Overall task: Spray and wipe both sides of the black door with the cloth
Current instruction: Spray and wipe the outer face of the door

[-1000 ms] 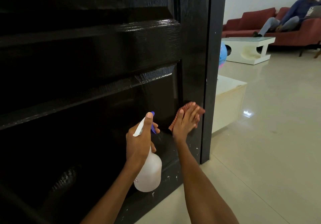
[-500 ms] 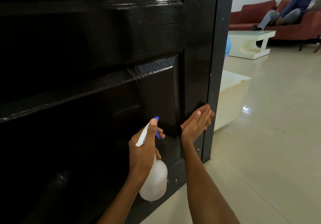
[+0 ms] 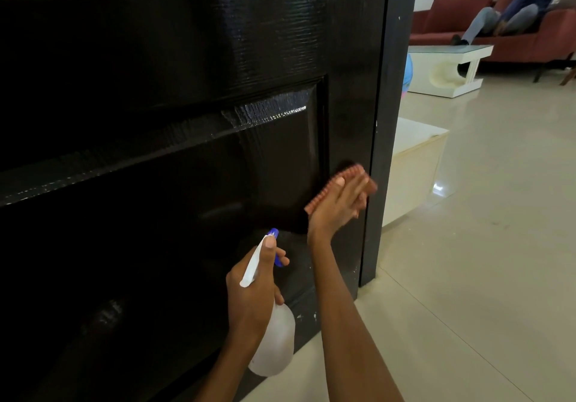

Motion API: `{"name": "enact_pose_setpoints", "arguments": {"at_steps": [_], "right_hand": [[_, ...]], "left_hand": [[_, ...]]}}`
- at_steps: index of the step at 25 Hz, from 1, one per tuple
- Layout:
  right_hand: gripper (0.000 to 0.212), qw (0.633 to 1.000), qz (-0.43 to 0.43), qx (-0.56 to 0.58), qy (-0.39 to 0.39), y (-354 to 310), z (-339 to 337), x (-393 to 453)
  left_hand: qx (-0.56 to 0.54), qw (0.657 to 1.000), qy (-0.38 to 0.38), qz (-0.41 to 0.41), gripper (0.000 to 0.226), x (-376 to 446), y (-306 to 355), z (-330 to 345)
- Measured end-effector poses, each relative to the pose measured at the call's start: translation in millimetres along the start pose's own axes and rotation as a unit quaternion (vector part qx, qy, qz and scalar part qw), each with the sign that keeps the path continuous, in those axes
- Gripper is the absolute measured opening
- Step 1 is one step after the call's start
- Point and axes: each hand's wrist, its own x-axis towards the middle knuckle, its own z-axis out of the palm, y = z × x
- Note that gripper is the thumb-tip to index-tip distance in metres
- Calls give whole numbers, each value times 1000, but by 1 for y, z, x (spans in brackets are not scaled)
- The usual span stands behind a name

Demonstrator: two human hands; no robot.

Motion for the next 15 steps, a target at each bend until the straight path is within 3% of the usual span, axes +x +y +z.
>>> {"name": "enact_pose_setpoints", "arguments": {"at_steps": [2,4,9,13,15], "right_hand": [[57,990,-140,-11,-14,6,5,-20],[56,985,-165,13,-40,32,3,-47],[64,991,81,12,-106,163,-34,-109],[90,954,276,31,-110,210,-37,-138],[90,950,286,91,-91,212,-27,-138]], "left_hand": [[-7,1000,-1,1,48,-1,-6,-3],[4,1000,-4,22,48,-2,-11,-6],[22,999,14,35,51,-11,-24,-8],[29,999,16,27,51,-18,-31,-12],[36,999,19,35,52,-23,-34,-17]]}}
